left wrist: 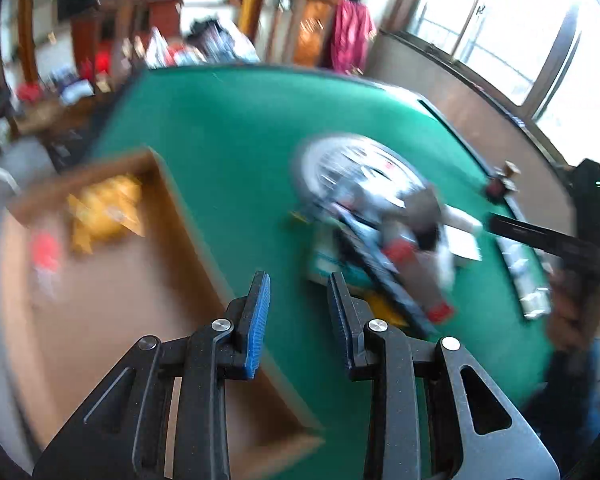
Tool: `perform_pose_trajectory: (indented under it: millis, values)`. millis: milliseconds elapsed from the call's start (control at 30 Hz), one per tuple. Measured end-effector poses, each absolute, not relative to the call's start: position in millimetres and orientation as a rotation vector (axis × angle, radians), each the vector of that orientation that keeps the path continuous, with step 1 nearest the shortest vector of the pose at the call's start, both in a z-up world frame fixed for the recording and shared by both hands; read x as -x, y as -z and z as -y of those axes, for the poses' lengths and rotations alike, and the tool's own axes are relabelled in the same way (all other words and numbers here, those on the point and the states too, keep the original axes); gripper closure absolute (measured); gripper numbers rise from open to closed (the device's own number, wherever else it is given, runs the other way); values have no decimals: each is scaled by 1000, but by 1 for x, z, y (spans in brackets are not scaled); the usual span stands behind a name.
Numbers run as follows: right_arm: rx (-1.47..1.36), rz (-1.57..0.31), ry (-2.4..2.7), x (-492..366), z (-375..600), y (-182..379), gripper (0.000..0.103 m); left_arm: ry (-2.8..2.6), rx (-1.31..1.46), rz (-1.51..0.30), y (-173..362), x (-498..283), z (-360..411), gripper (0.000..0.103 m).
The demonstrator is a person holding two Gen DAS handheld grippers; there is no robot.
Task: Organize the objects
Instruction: 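Grasp the black marker with the left tool while the right tool grasps the white charger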
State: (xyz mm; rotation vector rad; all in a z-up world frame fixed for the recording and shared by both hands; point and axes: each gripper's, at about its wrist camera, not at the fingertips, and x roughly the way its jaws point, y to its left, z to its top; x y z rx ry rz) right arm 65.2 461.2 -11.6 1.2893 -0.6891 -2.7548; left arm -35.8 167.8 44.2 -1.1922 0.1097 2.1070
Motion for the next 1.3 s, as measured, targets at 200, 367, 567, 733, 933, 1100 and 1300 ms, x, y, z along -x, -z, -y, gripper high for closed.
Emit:
perform_pose_trajectory:
  millis: [200, 367, 567, 733, 933, 1100, 1300]
  values:
    - [-1317, 791, 2666, -58, -512, 46, 46, -2088, 1259, -118, -31, 10, -208, 74]
    - [-1393, 717, 2617, -44, -503, 61, 44, -2084, 1241, -160, -32, 1, -229, 74]
    - [-1405, 558, 2518, -62, -478, 49, 37, -2094, 1284, -187, -30, 5, -235, 74]
    - [-1546, 180, 2609, -60, -436, 58, 46, -2114, 1345, -195, -26, 17, -241, 74]
    - [-1603, 123, 2677, -59, -433, 66, 58, -2138, 1416, -194, -13, 29, -252, 73]
    - [-1609, 174, 2692, -58, -444, 65, 58, -2152, 1449, -182, -11, 36, -260, 72]
    - [-1604, 237, 2690, -59, -449, 61, 58, -2129, 1509, -197, 2, 39, -273, 75]
